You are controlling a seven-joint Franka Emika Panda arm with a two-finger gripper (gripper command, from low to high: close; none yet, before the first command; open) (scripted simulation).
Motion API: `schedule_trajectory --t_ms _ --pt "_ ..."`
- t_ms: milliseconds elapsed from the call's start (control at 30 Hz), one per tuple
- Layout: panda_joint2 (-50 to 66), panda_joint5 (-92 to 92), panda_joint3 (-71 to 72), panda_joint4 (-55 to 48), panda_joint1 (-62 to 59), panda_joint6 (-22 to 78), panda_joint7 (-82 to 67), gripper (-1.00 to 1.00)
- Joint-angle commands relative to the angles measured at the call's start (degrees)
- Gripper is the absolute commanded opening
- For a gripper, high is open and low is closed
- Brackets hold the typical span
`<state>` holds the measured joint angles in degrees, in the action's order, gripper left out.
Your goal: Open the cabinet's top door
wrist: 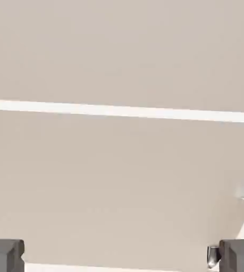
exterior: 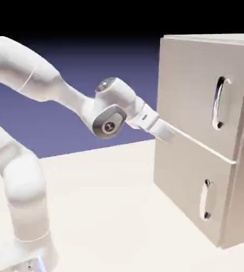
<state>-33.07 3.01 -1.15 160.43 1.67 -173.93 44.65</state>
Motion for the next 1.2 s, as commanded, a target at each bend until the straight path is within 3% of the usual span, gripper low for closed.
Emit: schedule_trajectory --t_ms 0,1167 --pt "-0.34 2.50 -0.96 -0.47 0.82 0.06 1.82 1.00" --pt "-12.19 89.71 -34.39 -16.96 29.47 2.24 65.58 1.00"
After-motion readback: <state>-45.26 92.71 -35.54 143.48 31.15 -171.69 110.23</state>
